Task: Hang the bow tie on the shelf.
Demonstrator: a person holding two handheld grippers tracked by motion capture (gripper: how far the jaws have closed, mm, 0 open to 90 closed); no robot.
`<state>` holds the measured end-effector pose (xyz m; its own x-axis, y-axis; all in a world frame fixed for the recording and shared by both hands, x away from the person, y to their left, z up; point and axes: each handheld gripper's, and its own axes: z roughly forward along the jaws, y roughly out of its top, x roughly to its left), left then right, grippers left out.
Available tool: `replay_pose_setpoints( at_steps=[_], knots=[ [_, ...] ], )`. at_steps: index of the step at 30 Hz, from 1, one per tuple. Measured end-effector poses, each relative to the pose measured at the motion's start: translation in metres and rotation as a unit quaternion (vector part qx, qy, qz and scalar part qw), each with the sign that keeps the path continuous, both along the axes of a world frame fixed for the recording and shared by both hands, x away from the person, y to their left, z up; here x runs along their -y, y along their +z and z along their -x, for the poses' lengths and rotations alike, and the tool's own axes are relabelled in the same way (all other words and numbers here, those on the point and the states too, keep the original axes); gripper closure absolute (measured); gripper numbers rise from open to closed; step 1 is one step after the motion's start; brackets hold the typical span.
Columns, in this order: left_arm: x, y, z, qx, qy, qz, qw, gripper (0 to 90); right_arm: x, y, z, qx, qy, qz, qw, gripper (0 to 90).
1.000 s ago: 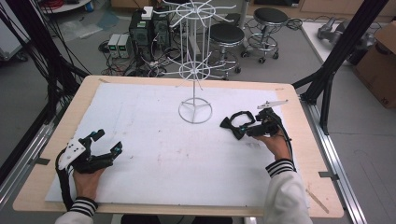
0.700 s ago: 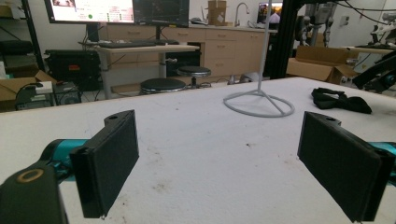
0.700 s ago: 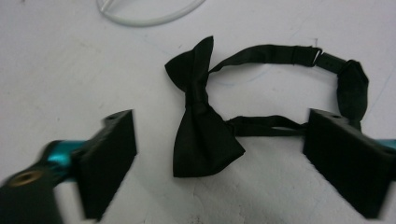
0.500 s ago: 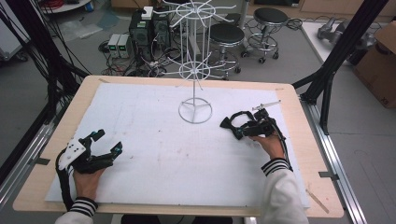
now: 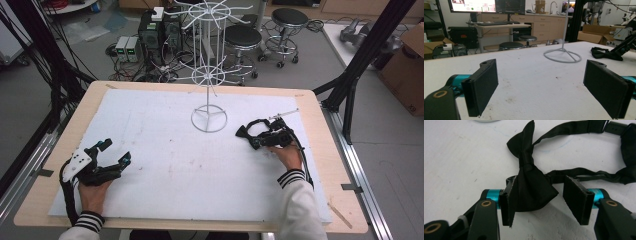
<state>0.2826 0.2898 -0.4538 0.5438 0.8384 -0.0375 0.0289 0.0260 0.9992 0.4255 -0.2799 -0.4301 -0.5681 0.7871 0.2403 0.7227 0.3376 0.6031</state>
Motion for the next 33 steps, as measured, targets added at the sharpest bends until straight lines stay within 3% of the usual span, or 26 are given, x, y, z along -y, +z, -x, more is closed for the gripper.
replay_pose_setpoints(
  at_steps=[13, 17, 20, 22, 23, 27, 33],
  knots=[
    [0.0, 0.0, 0.0, 0.001, 0.001, 0.0, 1.0, 12.8, 0.0, -0.002, 0.0, -0.01, -0.007, -0.006, 0.9999, 61.3],
    [0.0, 0.0, 0.0, 0.001, 0.0, -0.001, 1.0, 12.8, -0.003, -0.001, 0.002, -0.005, -0.003, 0.009, 0.9999, 63.8],
    [0.0, 0.0, 0.0, 0.001, 0.001, -0.001, 1.0, 12.8, -0.007, -0.002, 0.007, 0.017, -0.008, 0.028, 0.9994, 64.9],
    [0.0, 0.0, 0.0, 0.002, 0.0, 0.0, 1.0, 12.9, -0.007, -0.002, 0.01, 0.018, -0.019, 0.021, 0.9994, 68.2],
    [0.0, 0.0, 0.0, 0.002, 0.0, -0.001, 1.0, 12.8, -0.005, -0.003, 0.01, 0.013, -0.02, 0.014, 0.9996, 74.7],
    [0.0, 0.0, 0.0, 0.002, 0.0, -0.001, 1.0, 12.8, -0.003, -0.003, 0.01, 0.007, -0.013, 0.002, 0.9999, 82.8],
    [0.0, 0.0, 0.0, 0.002, 0.0, -0.001, 1.0, 12.8, -0.004, -0.002, 0.013, 0.011, -0.006, 0.004, 0.9999, 85.3]
  ],
)
